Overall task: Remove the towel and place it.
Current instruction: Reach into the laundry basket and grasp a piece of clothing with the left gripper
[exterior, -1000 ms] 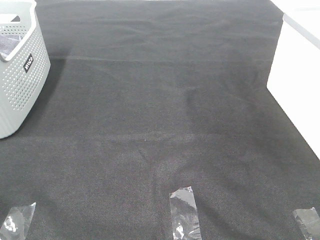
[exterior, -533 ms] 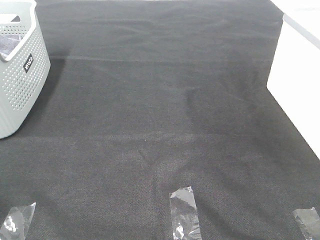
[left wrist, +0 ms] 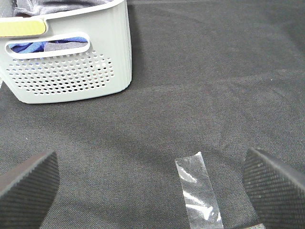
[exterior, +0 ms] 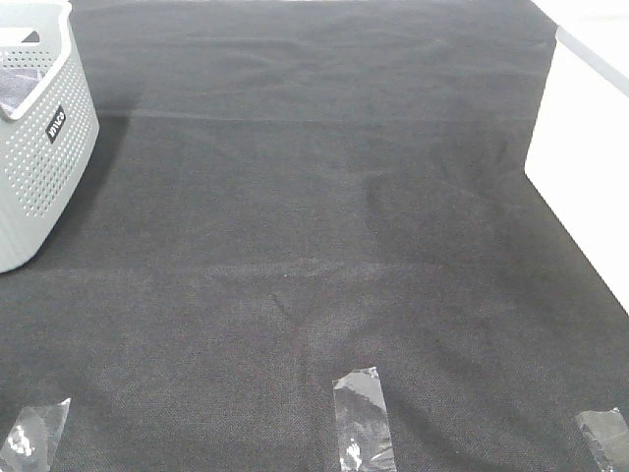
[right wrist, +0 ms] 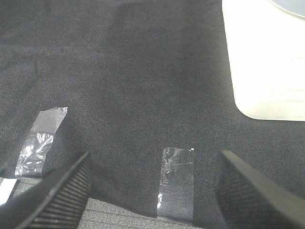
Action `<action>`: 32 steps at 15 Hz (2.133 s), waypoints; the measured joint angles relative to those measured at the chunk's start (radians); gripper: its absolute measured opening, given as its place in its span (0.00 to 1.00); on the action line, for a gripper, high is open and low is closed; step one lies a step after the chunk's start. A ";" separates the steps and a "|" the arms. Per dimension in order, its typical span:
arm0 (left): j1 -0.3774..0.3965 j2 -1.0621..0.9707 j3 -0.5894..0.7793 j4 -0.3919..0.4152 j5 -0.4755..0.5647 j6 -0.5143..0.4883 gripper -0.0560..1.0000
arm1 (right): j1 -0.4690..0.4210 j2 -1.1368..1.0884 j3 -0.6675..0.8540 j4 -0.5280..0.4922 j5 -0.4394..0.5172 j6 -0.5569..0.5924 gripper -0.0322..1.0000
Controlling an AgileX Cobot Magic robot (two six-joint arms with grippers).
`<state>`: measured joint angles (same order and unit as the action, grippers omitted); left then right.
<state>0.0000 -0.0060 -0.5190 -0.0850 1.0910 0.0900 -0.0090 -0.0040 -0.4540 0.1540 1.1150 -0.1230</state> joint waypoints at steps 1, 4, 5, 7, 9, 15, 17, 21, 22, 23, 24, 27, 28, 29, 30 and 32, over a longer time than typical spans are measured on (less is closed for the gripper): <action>0.000 0.000 0.000 0.000 0.000 0.000 0.99 | 0.000 0.000 0.000 0.000 0.000 0.000 0.72; 0.000 0.000 0.000 0.000 0.000 0.000 0.99 | 0.000 0.000 0.000 0.000 0.000 0.000 0.72; 0.000 0.000 0.000 0.000 0.000 0.000 0.99 | 0.000 0.000 0.000 0.000 0.000 0.000 0.72; 0.000 0.004 0.000 0.000 0.000 0.000 0.99 | 0.000 0.000 0.000 0.000 0.000 0.000 0.72; 0.000 0.073 -0.023 -0.001 0.014 0.021 0.99 | 0.000 0.000 0.000 0.000 0.000 0.000 0.72; 0.000 0.672 -0.508 0.044 0.122 0.428 0.99 | 0.000 0.000 0.000 0.000 0.000 0.000 0.72; 0.000 0.876 -0.653 0.117 0.125 0.548 0.99 | 0.000 0.000 0.000 0.000 0.000 0.000 0.72; 0.000 1.279 -0.903 0.292 0.125 0.646 0.99 | 0.000 0.000 0.000 0.000 0.000 0.000 0.72; 0.000 1.365 -0.965 0.333 0.125 0.666 0.99 | 0.000 0.000 0.000 0.000 0.000 0.000 0.72; 0.001 1.447 -1.023 0.353 0.125 0.671 0.99 | 0.000 0.000 0.000 0.000 0.000 0.000 0.72; 0.008 1.522 -1.082 0.358 0.125 0.686 0.99 | 0.000 0.000 0.000 0.000 0.000 0.000 0.72; 0.065 1.734 -1.263 0.366 0.125 0.789 0.99 | 0.000 0.000 0.000 0.000 0.000 0.000 0.72; 0.082 1.788 -1.320 0.369 0.124 0.813 0.99 | 0.000 0.000 0.000 0.000 0.000 0.000 0.72; 0.094 1.843 -1.373 0.375 0.124 0.837 0.99 | 0.000 0.000 0.000 0.000 0.000 0.000 0.72; 0.103 1.891 -1.410 0.383 0.124 0.862 0.99 | 0.000 0.000 0.000 0.000 0.000 0.000 0.72; 0.105 1.985 -1.447 0.399 0.117 0.927 0.99 | 0.000 0.000 0.000 0.000 0.000 0.000 0.72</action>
<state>0.1050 1.9790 -1.9660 0.3140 1.2080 1.0170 -0.0090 -0.0040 -0.4540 0.1540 1.1150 -0.1230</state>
